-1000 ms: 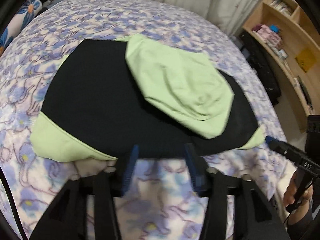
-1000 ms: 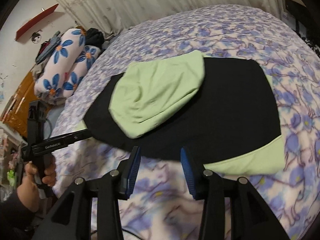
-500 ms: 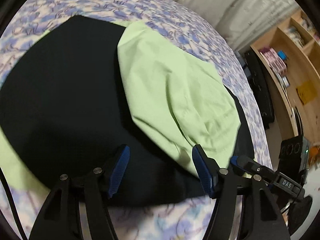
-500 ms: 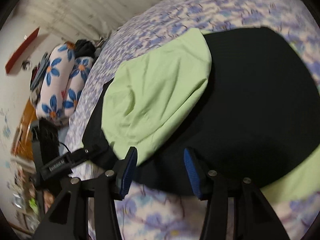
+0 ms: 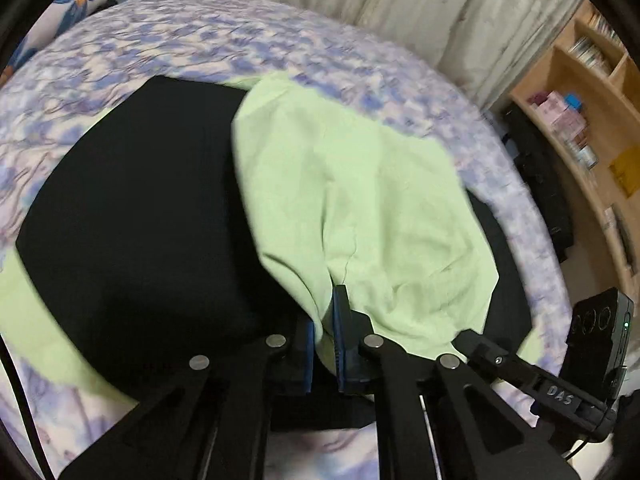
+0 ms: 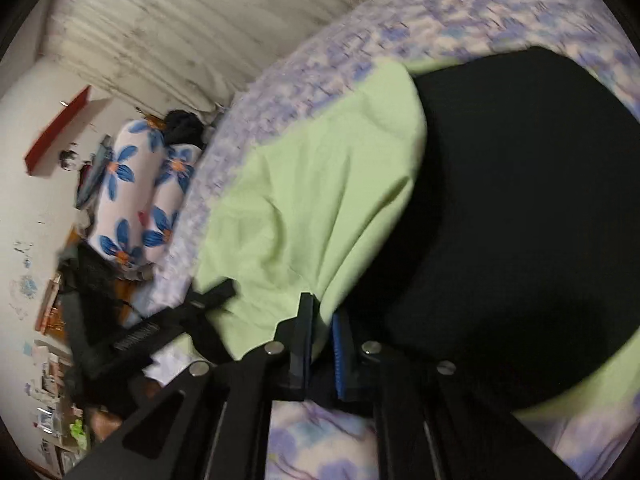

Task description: Fold large clothes

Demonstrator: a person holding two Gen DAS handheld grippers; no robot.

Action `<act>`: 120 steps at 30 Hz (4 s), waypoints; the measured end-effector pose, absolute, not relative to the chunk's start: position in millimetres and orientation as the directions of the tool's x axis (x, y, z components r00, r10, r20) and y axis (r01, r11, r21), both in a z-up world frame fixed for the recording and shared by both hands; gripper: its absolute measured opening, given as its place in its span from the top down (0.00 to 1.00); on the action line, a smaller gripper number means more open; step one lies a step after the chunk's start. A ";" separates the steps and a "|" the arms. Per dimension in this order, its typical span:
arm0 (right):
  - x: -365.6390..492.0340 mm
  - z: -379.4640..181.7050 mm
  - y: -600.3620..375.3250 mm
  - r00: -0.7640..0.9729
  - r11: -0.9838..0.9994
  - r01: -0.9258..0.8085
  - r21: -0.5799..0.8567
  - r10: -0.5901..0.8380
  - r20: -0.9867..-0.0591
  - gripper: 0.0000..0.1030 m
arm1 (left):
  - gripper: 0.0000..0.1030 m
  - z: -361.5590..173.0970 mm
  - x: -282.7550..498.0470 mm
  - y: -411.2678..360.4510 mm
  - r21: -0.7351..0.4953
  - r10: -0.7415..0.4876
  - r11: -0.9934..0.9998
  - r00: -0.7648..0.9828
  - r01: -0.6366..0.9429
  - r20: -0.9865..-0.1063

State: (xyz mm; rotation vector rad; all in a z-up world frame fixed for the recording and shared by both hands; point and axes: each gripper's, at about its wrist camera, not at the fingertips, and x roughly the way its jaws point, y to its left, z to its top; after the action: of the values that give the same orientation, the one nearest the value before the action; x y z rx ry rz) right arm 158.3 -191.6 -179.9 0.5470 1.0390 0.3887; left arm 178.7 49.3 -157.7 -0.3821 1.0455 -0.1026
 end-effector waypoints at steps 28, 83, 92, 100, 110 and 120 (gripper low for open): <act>255.6 -142.2 -116.8 0.573 0.969 -0.165 0.181 0.244 -0.782 0.87 | 0.88 -152.4 254.7 60.3 -0.133 -0.011 0.977 0.591 -0.164 -0.807; 79.1 -100.8 -137.2 0.584 0.961 -0.184 0.205 0.274 -0.764 0.63 | 0.30 -105.1 56.6 75.3 -0.297 -0.169 0.941 0.530 -0.165 -0.831; 89.7 -117.4 -119.4 0.559 0.963 -0.188 0.195 0.268 -0.785 0.63 | 0.29 -156.6 52.9 127.2 -0.482 -0.287 0.831 0.528 -0.277 -0.799; 102.2 -121.7 -105.9 0.561 0.960 -0.195 0.201 0.277 -0.780 0.63 | 0.29 -175.6 85.8 155.7 -0.592 -0.337 0.746 0.593 -0.306 -0.731; 126.3 -121.4 -92.7 0.594 0.970 -0.196 0.146 0.235 -0.769 0.63 | 0.57 -190.6 145.9 189.8 -0.665 -0.282 0.666 0.712 -0.337 -0.643; 191.9 -141.3 -70.1 0.623 0.981 -0.193 0.037 0.151 -0.767 0.64 | 0.95 -204.3 142.0 190.0 -0.671 -0.251 0.667 0.751 -0.323 -0.611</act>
State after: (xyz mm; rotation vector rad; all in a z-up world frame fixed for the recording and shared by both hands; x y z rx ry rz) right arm 191.9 -70.1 -141.3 -0.0507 0.8759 0.1976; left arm 142.0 190.0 -204.3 -0.8609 0.7434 0.0456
